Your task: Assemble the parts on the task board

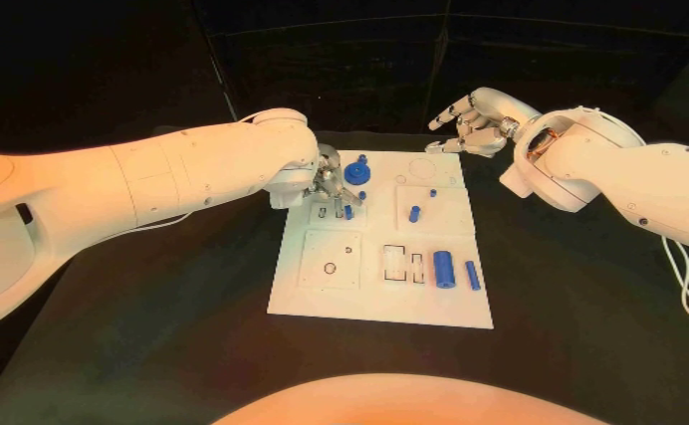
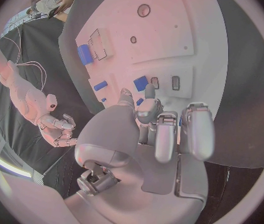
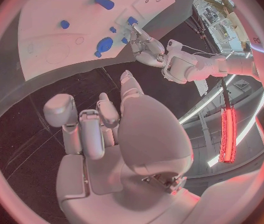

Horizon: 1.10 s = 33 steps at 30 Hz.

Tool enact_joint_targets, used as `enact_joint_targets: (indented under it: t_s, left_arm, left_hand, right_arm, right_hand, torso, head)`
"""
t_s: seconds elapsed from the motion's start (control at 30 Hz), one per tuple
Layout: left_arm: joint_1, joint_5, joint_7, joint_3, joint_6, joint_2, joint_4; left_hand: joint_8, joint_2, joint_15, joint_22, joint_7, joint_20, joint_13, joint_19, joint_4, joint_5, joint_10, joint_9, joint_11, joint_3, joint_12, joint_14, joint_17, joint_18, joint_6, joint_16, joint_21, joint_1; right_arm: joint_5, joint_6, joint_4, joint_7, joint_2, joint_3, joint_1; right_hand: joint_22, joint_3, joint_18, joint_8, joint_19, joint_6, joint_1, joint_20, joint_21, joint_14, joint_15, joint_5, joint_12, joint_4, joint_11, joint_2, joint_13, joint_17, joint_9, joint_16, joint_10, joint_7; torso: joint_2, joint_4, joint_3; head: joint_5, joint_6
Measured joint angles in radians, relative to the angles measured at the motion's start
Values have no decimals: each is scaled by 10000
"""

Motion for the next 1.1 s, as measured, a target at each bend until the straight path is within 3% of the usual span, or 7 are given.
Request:
enact_joint_targets:
  t_s: [0.37,1.1]
  left_arm:
    - [-6,-8,8,0,286,252,-356]
    - [-10,-16,-3,1,663,396,-530]
  left_hand:
    - [162,162,0,-34,19,0,-15,0,-196,0,-72,248,0,85,0,0,-1,0,-124,0,-42,269]
    - [240,163,1,-39,-17,0,-13,-1,-306,1,-72,370,0,140,0,0,-2,1,-159,0,-41,352]
  right_arm:
    - [11,46,-47,-16,93,0,0]
    - [18,132,-88,-49,112,0,-1]
  right_hand:
    - [1,-32,0,50,0,0,53,0,-6,0,0,35,0,32,0,53,1,-1,0,1,0,0]
    - [2,-60,0,50,1,35,92,0,-40,0,0,84,0,4,0,92,67,6,-1,-34,1,-36]
  torso:
    - [7,-4,0]
    - [3,4,-2]
  head:
    - [0,-66]
    - [-35,-165]
